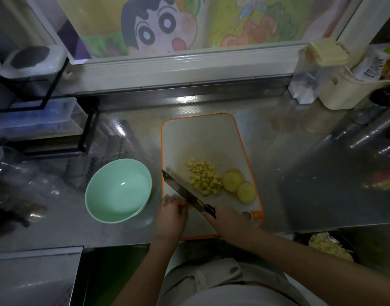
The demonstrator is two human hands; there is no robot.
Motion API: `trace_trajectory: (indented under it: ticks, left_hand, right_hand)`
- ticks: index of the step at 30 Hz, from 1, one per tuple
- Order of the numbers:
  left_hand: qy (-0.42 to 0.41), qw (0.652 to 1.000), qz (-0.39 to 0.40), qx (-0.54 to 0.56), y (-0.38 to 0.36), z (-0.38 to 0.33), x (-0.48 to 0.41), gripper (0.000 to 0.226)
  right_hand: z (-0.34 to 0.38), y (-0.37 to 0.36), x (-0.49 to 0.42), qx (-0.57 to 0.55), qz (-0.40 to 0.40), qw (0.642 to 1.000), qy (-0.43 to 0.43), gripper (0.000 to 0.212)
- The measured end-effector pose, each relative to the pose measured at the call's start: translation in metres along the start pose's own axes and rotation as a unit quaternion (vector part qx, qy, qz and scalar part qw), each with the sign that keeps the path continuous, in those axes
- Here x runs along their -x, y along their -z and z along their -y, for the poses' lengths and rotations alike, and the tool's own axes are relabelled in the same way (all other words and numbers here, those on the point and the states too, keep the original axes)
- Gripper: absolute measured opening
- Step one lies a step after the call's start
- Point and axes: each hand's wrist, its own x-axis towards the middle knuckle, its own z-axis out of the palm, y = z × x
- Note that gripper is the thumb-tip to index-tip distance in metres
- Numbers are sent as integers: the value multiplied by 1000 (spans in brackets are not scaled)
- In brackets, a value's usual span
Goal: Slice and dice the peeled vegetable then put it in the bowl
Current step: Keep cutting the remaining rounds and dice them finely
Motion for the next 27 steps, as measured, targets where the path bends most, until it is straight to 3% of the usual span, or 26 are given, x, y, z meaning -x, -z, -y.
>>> trace_trajectory:
  ticks: [11,21,27]
  left_hand:
    - [19,1000,3,4,4,-5,0,13]
    - [-33,999,-12,-5,4,-2,1,14]
    - [-47,999,-14,19,-3,-1,1,24]
  right_hand:
    - [5,-7,-2,27,-10,1000,3,41]
    - [-3,-1,-16,-23,-2,1000,-3,39]
    - [-3,10,-22,-30,-112,993,24,43]
